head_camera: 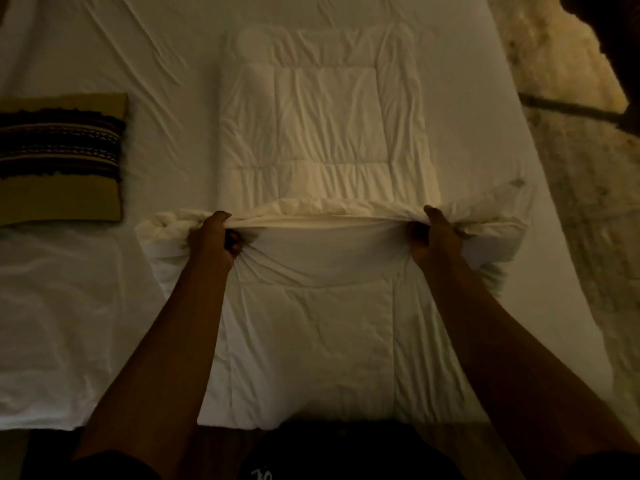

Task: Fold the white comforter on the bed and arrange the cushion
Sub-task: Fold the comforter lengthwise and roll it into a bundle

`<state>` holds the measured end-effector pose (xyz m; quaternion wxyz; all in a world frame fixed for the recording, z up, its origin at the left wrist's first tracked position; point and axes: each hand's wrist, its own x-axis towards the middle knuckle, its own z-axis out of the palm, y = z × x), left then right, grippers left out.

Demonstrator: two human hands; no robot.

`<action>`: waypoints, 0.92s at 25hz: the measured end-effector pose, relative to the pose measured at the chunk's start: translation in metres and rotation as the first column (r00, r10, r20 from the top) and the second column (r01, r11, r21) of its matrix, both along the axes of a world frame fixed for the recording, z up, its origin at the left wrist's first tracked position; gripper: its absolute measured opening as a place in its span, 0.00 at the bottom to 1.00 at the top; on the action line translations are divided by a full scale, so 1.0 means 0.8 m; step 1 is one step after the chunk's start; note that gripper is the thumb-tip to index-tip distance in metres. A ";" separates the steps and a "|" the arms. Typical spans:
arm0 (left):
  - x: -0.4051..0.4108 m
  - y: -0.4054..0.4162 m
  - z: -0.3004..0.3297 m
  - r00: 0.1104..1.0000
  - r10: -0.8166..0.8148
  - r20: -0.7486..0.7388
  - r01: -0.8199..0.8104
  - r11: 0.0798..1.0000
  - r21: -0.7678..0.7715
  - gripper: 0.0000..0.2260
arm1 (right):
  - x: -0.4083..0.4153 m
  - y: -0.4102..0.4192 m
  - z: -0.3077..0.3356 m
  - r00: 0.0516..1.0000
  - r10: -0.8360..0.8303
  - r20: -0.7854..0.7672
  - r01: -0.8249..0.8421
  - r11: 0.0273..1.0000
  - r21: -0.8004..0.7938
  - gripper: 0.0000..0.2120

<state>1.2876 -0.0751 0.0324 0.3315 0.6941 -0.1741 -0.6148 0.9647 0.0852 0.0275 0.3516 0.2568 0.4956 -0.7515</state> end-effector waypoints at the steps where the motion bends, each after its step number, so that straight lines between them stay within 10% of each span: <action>1: -0.005 -0.021 -0.006 1.000 -0.005 0.002 0.005 1.000 0.014 0.08 | -0.007 -0.020 -0.004 0.999 0.035 0.010 -0.035 0.999 0.012 0.31; 6: -0.034 -0.089 -0.036 0.990 0.049 -0.134 -0.056 0.997 -0.051 0.13 | -0.031 -0.095 -0.036 0.997 0.066 0.029 -0.065 0.997 -0.044 0.24; 9: -0.055 -0.089 -0.066 0.984 -0.169 -0.053 0.159 0.976 -0.150 0.18 | -0.033 -0.104 -0.074 0.838 0.518 -0.170 -0.475 0.846 0.241 0.15; 10: -0.061 -0.079 -0.080 0.921 -0.349 0.172 0.379 0.904 -0.198 0.18 | -0.033 -0.099 -0.091 0.601 0.751 -0.275 -0.576 0.645 0.502 0.15; 12: -0.065 -0.041 -0.115 0.490 -0.512 0.705 0.824 0.537 -0.182 0.20 | -0.033 -0.076 -0.133 -0.140 0.963 -0.228 -0.308 0.177 0.935 0.18; 14: -0.068 -0.004 -0.151 0.030 -0.349 0.936 0.987 0.159 0.028 0.28 | -0.035 -0.058 -0.159 -0.516 0.857 0.025 0.100 0.031 0.995 0.25; 17: -0.081 0.003 -0.191 -0.273 -0.315 0.909 0.951 0.057 0.305 0.33 | -0.059 -0.057 -0.175 -0.506 0.851 0.138 0.250 -0.008 0.968 0.30; 23: -0.098 -0.026 -0.275 -0.384 -0.310 0.870 0.910 0.032 0.413 0.34 | -0.102 -0.070 -0.252 -0.493 0.831 0.259 0.288 -0.125 0.949 0.31</action>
